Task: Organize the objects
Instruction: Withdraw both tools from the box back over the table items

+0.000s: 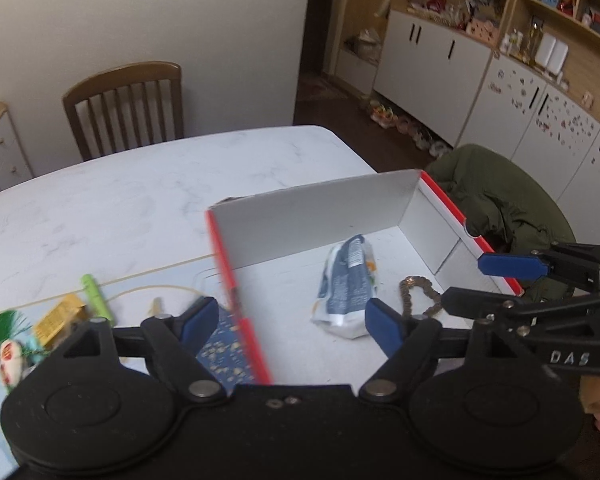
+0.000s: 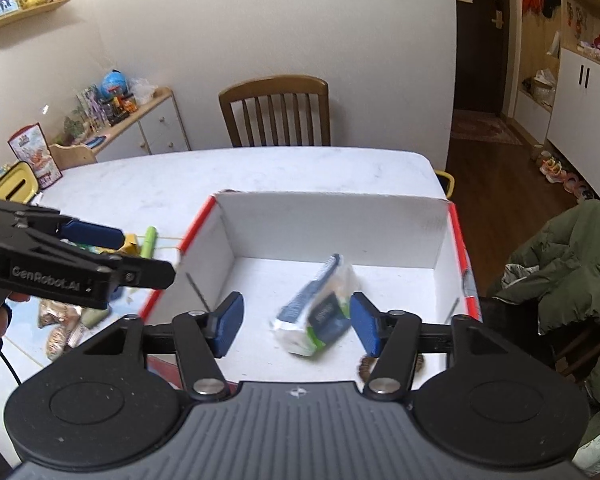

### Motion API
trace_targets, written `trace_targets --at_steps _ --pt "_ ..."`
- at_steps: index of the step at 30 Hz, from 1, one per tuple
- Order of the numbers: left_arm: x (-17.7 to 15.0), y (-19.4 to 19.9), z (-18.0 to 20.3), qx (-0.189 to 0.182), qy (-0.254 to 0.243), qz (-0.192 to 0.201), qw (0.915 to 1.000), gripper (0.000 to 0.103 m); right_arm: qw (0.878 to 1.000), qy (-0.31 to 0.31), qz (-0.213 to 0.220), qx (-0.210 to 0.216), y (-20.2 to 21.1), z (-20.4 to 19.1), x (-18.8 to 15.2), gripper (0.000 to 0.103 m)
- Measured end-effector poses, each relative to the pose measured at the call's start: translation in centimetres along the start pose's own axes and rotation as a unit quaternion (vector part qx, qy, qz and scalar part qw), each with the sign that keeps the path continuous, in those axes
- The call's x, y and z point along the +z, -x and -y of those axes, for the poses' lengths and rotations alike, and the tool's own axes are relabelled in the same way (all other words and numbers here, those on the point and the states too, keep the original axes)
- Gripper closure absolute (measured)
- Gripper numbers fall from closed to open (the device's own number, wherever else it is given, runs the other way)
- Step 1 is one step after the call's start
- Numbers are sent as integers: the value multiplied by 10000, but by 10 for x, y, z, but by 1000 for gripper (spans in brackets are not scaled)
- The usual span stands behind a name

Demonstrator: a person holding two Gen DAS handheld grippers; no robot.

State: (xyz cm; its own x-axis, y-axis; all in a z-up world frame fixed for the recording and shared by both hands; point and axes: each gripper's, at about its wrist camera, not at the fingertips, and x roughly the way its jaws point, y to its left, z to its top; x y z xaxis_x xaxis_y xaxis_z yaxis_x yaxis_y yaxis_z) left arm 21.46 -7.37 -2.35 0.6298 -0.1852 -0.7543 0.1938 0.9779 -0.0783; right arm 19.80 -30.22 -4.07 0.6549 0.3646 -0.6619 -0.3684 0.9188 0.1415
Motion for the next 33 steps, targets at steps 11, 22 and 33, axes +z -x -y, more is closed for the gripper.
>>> trace_targets --at_steps 11,22,33 --pt "-39 48 -73 336 413 282 9982 13 9994 170 177 257 4 -74 2 22" --pt "-75 72 -151 708 668 291 9948 1 9986 397 25 340 -20 -154 -2 16" --pt "-111 61 -209 877 814 133 9927 0 9998 164 -98 58 -71 -201 8 15"
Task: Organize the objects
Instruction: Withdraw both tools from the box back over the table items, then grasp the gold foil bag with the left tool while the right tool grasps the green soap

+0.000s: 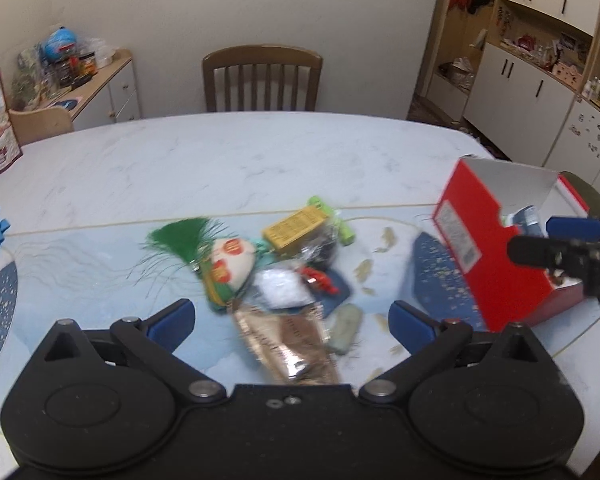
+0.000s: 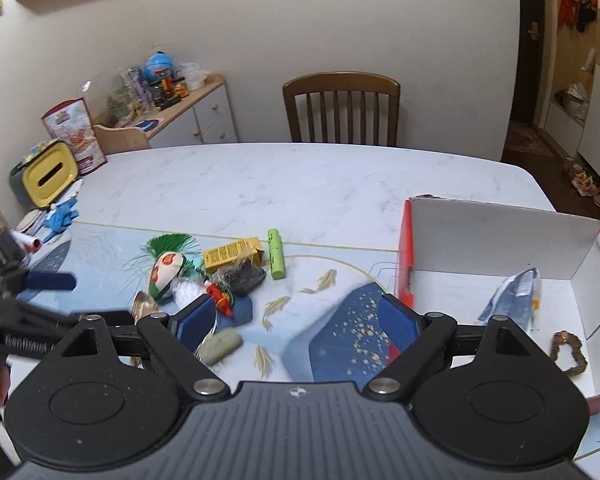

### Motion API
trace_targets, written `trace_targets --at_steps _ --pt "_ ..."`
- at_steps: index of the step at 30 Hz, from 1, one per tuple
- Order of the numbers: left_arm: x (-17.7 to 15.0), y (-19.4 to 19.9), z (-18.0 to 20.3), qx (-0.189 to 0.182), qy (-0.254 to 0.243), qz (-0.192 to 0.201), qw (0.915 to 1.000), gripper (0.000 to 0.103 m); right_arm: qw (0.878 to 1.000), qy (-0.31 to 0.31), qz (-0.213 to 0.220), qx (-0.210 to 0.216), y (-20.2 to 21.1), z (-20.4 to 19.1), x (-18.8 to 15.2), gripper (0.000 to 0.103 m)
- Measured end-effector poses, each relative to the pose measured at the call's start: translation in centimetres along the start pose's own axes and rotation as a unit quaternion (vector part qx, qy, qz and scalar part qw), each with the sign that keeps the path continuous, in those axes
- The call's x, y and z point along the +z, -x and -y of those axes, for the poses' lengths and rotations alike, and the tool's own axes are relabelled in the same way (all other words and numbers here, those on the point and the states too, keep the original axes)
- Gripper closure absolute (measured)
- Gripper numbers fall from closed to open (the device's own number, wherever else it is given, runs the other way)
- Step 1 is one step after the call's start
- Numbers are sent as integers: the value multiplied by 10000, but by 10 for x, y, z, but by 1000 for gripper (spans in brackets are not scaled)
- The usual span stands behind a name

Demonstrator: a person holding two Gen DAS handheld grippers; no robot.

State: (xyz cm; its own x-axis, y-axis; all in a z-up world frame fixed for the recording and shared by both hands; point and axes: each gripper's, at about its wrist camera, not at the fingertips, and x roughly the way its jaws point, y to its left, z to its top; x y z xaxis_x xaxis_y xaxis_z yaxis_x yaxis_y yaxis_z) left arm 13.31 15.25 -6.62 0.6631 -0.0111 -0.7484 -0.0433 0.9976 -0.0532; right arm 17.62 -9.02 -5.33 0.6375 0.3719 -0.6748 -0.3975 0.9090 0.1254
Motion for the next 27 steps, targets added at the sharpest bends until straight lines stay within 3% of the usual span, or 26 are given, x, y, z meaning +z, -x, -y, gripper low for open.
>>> trace_targets --at_steps 7,19,27 --pt "-13 -26 -20 -275 85 -409 9987 0 9992 120 -373 -121 -37 -28 -6 15" --pt "-21 -56 -43 -452 216 -645 9967 0 9928 292 -1146 -186 -104 -49 -28 15" --pt "-15 -72 -44 -537 225 -706 9958 1 9873 -194 -1522 -412 -139 -51 -27 15"
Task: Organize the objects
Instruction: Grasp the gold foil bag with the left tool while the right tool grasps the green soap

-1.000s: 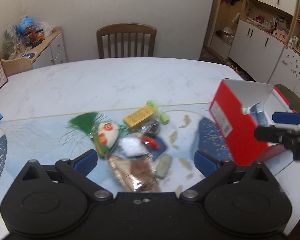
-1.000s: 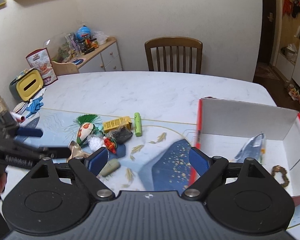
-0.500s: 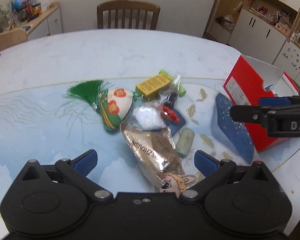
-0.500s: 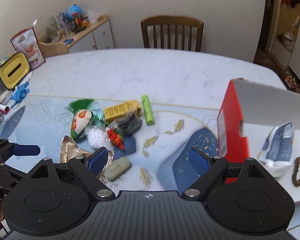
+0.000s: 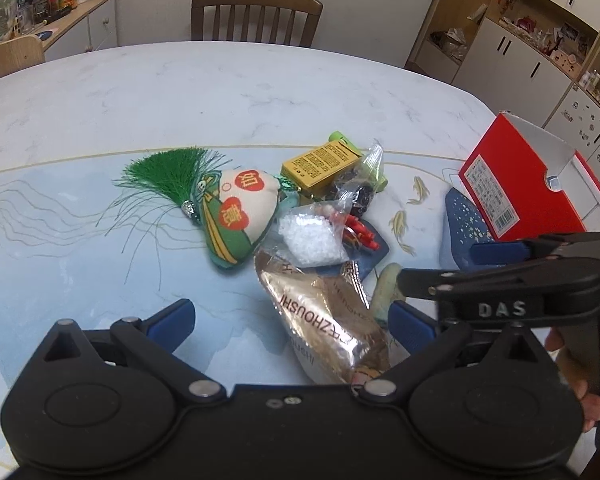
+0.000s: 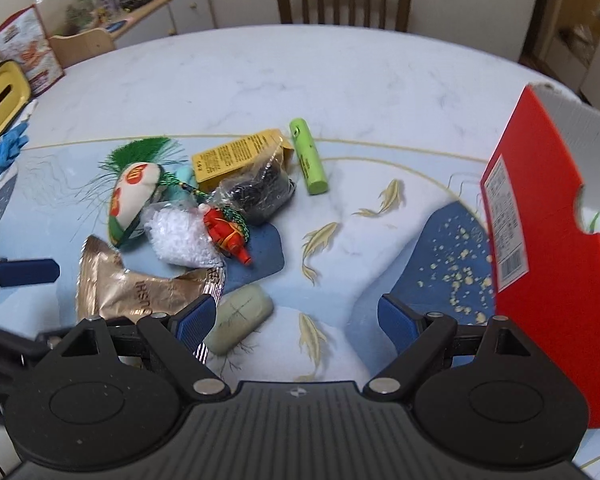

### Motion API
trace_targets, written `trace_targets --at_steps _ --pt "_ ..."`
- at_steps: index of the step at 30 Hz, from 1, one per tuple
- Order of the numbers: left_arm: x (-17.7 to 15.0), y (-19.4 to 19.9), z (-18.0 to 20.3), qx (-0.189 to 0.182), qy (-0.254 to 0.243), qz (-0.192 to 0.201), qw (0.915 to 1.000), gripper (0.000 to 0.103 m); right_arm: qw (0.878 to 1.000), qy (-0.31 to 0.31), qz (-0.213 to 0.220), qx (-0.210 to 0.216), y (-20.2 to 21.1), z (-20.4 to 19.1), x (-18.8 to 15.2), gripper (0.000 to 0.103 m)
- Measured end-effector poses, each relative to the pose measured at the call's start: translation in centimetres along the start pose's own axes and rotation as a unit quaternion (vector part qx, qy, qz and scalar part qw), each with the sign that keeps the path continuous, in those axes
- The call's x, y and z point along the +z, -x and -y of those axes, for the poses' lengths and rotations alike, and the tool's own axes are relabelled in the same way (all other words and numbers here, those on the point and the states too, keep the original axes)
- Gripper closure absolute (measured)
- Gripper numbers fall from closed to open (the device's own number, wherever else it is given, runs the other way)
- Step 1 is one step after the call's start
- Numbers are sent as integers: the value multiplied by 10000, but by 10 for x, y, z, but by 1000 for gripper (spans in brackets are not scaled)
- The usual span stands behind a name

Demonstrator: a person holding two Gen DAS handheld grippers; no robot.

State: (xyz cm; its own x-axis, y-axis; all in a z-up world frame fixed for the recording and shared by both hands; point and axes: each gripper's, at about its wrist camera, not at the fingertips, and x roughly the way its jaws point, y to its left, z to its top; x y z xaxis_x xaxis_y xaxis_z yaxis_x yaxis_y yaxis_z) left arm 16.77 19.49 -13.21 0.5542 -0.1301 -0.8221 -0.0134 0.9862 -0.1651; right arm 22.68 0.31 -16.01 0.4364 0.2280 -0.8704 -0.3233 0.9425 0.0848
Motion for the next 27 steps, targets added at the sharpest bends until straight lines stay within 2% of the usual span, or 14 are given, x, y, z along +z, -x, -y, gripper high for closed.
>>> trace_targets --at_steps 4,8,13,15,19,22,27 --pt "2 -9 -6 -42 121 -96 9999 1 9995 -253 -166 87 -10 1 5 15" --pt "-1 -14 -13 -114 210 -182 9995 4 9997 -133 -200 97 -13 -8 6 16" --pt "-2 -17 -18 -246 315 -213 9990 8 9992 -181 -351 92 -19 -15 8 28" --pt "-1 -17 -17 -282 312 -219 9989 12 9989 -218 -408 90 -20 -17 8 36" --pt "-1 -17 -16 -385 324 -229 9985 20 9984 -299 -483 50 -21 -18 8 39" --pt "-1 -16 -15 -486 344 -230 9980 28 9982 -335 -495 92 -20 -19 9 46" --pt "0 -15 -10 -627 371 -250 9970 46 9973 -457 -525 214 -17 -19 8 64"
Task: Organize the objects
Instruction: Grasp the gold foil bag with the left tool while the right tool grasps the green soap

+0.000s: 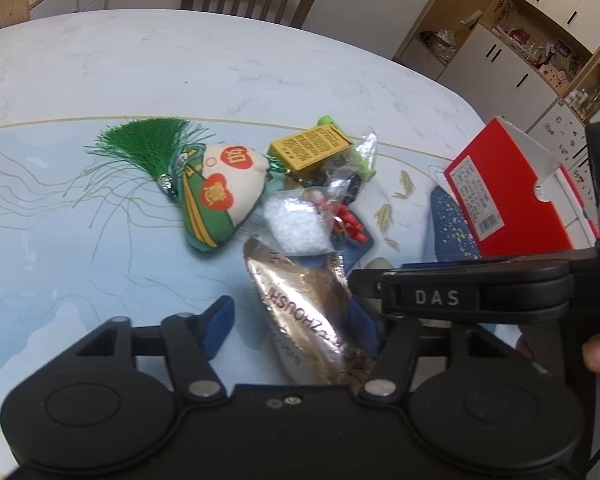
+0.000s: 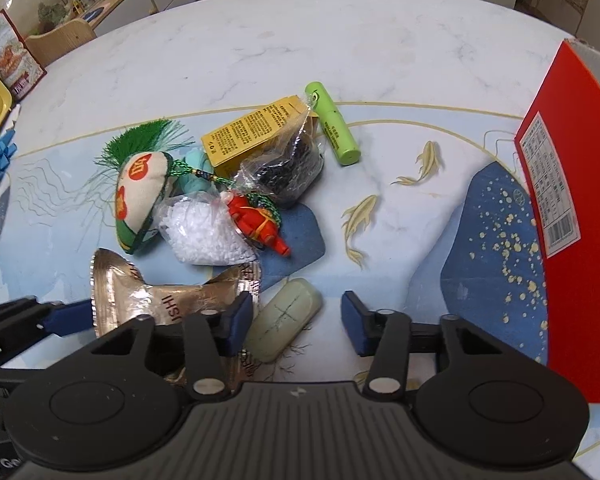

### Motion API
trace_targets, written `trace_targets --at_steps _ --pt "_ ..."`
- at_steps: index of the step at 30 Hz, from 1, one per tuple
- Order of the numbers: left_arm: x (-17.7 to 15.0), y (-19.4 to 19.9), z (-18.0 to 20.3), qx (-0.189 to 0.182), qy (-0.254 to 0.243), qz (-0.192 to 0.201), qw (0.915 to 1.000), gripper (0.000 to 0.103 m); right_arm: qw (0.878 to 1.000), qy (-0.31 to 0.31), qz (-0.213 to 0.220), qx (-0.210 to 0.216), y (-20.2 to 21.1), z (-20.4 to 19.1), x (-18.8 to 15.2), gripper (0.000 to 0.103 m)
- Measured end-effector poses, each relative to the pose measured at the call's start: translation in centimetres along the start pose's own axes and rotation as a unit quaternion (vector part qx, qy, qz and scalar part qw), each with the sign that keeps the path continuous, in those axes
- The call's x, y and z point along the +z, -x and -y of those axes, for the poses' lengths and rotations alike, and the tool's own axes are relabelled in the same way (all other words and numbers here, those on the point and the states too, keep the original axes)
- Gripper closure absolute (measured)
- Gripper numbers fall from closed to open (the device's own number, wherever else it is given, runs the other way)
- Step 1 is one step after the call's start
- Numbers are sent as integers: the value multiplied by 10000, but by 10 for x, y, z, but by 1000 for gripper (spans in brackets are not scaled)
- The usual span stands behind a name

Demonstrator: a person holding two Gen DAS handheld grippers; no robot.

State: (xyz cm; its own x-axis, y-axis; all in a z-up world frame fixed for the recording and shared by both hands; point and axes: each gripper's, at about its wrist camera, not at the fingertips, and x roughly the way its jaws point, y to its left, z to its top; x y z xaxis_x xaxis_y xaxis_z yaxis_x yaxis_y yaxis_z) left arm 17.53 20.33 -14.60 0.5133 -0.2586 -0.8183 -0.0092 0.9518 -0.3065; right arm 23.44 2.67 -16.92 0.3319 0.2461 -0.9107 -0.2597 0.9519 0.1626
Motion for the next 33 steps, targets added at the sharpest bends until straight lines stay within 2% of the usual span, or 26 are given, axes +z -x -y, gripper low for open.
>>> trace_targets --at_steps 4,6,15,27,33 --pt "-1 1 5 -82 -38 -7 10000 58 10000 -39 4 85 2 3 -2 71" --pt "-2 2 9 -38 -96 -5 9999 61 9999 -51 32 106 5 6 -4 79" --pt "2 9 20 69 -98 53 9999 74 9995 -52 233 223 27 22 -17 82" --pt "9 35 56 47 -107 133 9998 76 9946 -133 719 738 102 65 -30 82" --pt "18 52 93 -245 1 162 9996 76 9917 -228 936 856 137 95 -35 82"
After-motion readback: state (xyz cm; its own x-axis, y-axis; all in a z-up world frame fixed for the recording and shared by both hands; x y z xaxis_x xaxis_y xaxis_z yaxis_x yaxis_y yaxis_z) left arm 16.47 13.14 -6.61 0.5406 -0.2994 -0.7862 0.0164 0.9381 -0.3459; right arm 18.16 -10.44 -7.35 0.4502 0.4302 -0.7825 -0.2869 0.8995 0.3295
